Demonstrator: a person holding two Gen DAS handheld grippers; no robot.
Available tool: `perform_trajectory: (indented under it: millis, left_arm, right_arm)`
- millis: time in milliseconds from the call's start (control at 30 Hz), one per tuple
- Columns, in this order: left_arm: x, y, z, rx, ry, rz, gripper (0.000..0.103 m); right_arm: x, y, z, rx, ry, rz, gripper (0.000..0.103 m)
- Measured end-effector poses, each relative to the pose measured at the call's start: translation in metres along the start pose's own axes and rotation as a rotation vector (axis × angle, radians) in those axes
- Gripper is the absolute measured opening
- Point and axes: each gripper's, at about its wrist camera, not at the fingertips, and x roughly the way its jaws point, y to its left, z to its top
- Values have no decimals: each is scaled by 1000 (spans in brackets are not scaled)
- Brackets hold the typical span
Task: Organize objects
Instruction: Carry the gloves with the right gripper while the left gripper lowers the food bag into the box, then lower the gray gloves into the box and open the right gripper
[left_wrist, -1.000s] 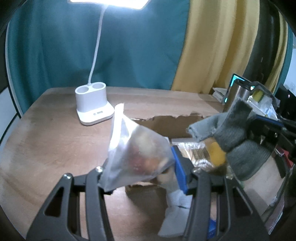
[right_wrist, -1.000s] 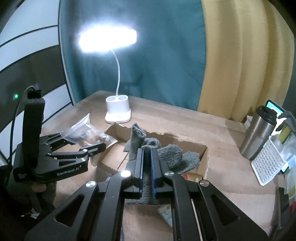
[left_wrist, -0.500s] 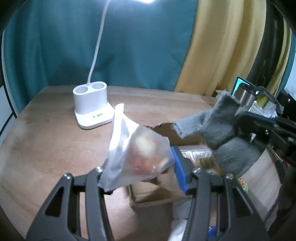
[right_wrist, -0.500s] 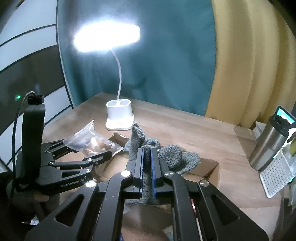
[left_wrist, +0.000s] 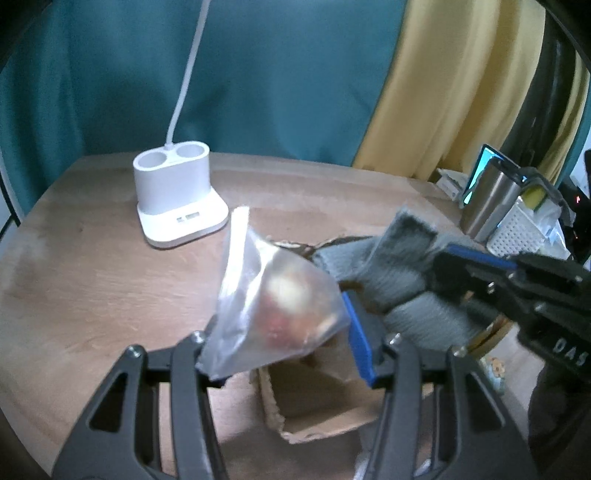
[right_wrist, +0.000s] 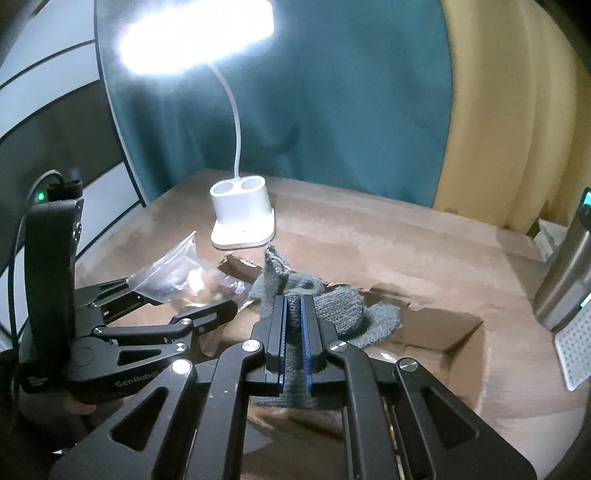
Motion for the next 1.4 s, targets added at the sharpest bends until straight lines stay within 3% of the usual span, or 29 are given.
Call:
perform_trajectory:
  millis: [300,433,500,800,867,933,1100,1400]
  left_arm:
    - [24,5,-3,-12,92,-11,58]
    - [23,7,-4,-19,91,-8,61]
    - [21,8,-3,-27,88,-6,68]
    - [7,9,0,-32,57,-2,72]
    - [2,7,-2,-34,49,-3,74]
    - [-3,6,-3,-34,41,-1,75]
    - [-16,1,-5,-30,26,7,75]
    - [-34,-15,-16,-18,18,12,75]
  right_arm:
    - [35,-3,-14,47,89,42,8]
    - [50,-6,-21,60,131,43,8]
    - [53,-7,-22,60,131,35,8]
    - [56,-12,-27,70,135,15,15]
    - [55,-12,-27,76,136,16,20]
    - [50,-12,-28,81,131,23,35]
    - [34,-14,-31,83,103,-1,52]
    - [-4,-20,-40,87,48,-33,57]
